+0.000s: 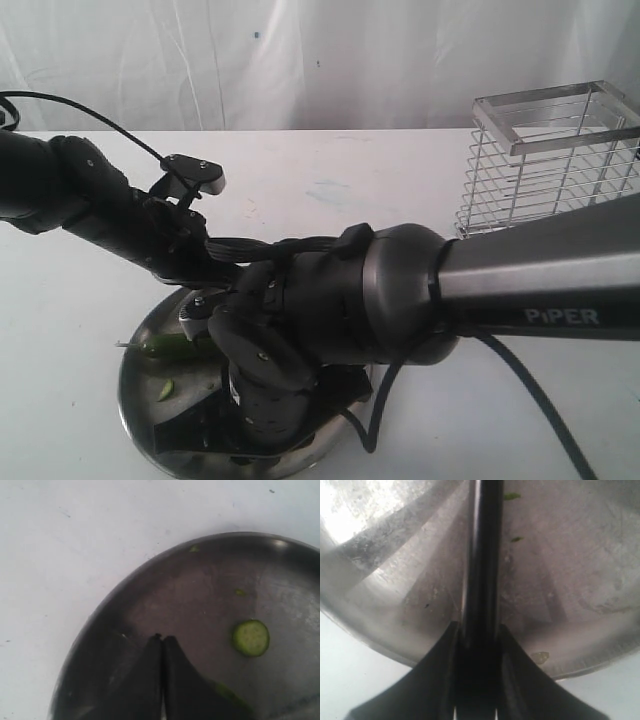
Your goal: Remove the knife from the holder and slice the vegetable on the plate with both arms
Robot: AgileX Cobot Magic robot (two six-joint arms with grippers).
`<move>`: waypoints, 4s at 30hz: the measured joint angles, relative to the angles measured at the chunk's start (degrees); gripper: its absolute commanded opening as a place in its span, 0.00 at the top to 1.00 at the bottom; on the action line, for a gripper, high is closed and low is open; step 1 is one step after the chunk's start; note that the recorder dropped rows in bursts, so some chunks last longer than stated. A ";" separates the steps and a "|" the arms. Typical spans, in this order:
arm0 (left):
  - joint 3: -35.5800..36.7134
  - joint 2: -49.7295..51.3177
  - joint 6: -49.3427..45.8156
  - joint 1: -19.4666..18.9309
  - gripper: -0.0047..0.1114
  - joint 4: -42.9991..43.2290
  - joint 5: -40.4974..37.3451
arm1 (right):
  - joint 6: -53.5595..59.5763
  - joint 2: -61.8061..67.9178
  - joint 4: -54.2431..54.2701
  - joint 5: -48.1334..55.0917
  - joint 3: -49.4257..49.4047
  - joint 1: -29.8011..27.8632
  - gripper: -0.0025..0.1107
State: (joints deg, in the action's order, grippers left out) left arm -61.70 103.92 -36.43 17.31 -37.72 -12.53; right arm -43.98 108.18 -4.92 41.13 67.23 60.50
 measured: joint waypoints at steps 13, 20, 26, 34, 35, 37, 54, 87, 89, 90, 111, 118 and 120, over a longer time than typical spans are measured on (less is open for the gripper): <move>0.00 2.52 -1.48 0.00 0.96 -0.48 0.69 | 0.00 1.26 -0.48 -0.10 0.00 0.00 0.98; -0.12 4.72 -2.46 0.00 0.96 -0.70 1.27 | 0.00 3.18 -0.48 -0.61 0.14 0.09 0.98; -0.12 4.86 -2.57 0.00 0.96 -0.70 1.27 | 1.97 3.18 -0.26 -0.22 0.14 0.09 0.98; -0.12 4.86 -2.57 0.00 0.96 -0.81 1.51 | 9.39 3.53 0.02 1.30 0.23 -1.06 0.98; -0.12 4.86 -2.57 0.00 0.96 -0.81 1.51 | 10.30 3.55 0.29 1.52 0.30 -1.30 0.98; -0.12 4.86 -2.57 0.00 0.96 -0.81 1.62 | 11.82 4.03 0.99 2.33 0.61 -2.09 0.98; -1.49 -3.75 -4.51 0.02 0.96 -7.05 -3.58 | 17.54 4.29 0.41 2.99 0.84 -2.78 0.98; 9.21 -0.62 -3.06 0.02 0.96 -9.18 7.14 | 17.54 4.32 0.19 2.99 0.84 -2.78 0.98; 9.21 -0.35 -3.06 0.02 0.96 -9.28 7.14 | 17.54 4.42 0.08 2.99 0.84 -2.78 0.98; 9.21 -0.35 -3.06 0.02 0.96 -9.28 7.26 | 17.54 4.42 -0.16 2.99 0.84 -2.78 0.98; 9.34 -3.70 -3.06 0.02 0.96 -12.24 8.44 | 17.84 5.63 -18.29 8.68 1.22 -2.47 0.98; 9.20 -3.68 -3.06 0.02 0.96 -13.44 10.16 | 17.84 5.72 -18.39 8.63 1.22 -2.47 0.98; 8.42 -3.37 -3.06 0.02 0.96 -13.53 9.54 | 17.84 5.72 -18.39 8.73 1.22 -2.47 0.98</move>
State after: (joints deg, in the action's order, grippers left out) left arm -53.28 100.55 -39.48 17.33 -51.25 -2.99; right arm -26.14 113.90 -23.31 49.85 68.45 58.03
